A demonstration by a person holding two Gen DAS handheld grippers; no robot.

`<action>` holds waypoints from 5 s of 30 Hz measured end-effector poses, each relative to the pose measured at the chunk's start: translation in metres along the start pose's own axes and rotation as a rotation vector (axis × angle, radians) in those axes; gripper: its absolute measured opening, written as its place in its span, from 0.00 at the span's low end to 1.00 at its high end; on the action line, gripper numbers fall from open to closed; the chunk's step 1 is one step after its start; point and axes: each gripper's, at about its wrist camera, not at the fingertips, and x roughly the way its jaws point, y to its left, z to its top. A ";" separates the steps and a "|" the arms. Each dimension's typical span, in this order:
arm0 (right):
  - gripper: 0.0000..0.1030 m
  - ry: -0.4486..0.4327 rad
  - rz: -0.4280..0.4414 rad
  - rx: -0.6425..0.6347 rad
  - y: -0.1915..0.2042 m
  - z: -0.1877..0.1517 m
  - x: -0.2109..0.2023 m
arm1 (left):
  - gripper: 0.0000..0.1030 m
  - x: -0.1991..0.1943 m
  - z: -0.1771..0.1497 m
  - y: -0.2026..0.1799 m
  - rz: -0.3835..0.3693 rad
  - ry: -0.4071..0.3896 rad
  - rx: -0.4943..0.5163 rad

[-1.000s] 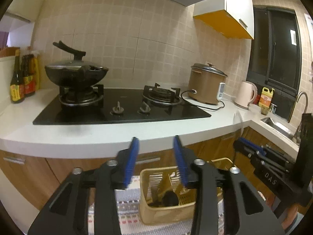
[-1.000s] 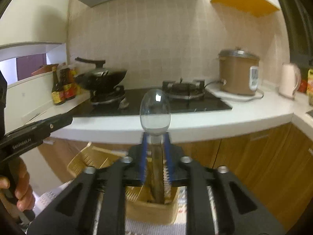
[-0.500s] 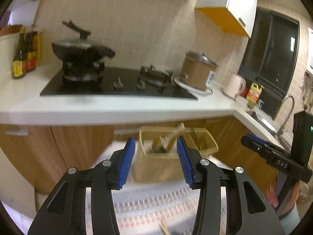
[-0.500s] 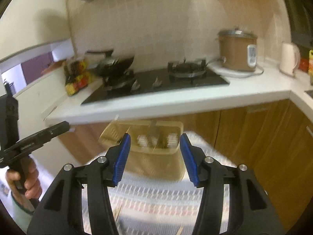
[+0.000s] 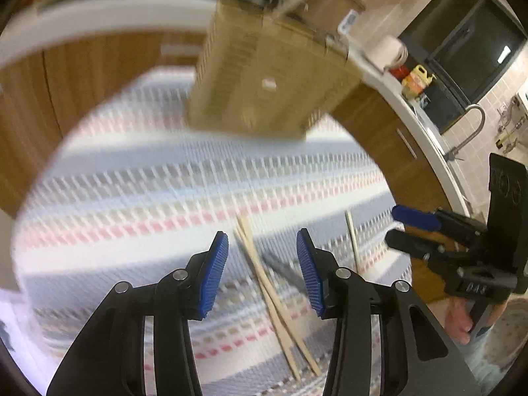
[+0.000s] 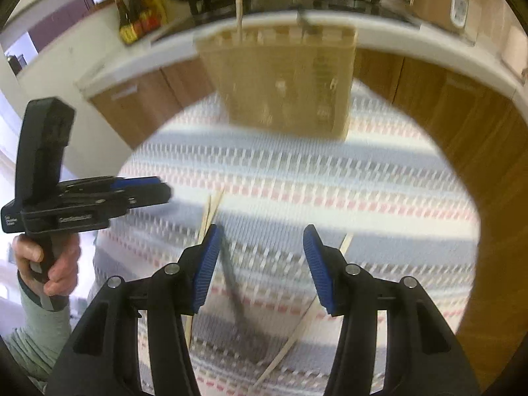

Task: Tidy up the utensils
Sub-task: 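Move both grippers back to the table toward the chopsticks and dark knife, then grasp a wooden chopstick with the left gripper while the right gripper grasps the dark knife handle, then lift the chopstick and knife and drop them into the beige caddy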

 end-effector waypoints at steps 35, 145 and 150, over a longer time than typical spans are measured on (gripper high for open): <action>0.10 0.181 -0.097 -0.111 0.037 -0.033 0.075 | 0.02 0.042 -0.012 0.016 -0.009 0.069 -0.123; 0.10 -0.648 -0.134 -0.056 -0.064 0.155 0.008 | 0.04 -0.028 0.152 -0.001 0.069 -0.880 0.031; 0.11 -0.623 -0.080 -0.042 -0.065 0.143 -0.001 | 0.21 -0.046 0.142 0.000 0.036 -0.841 0.071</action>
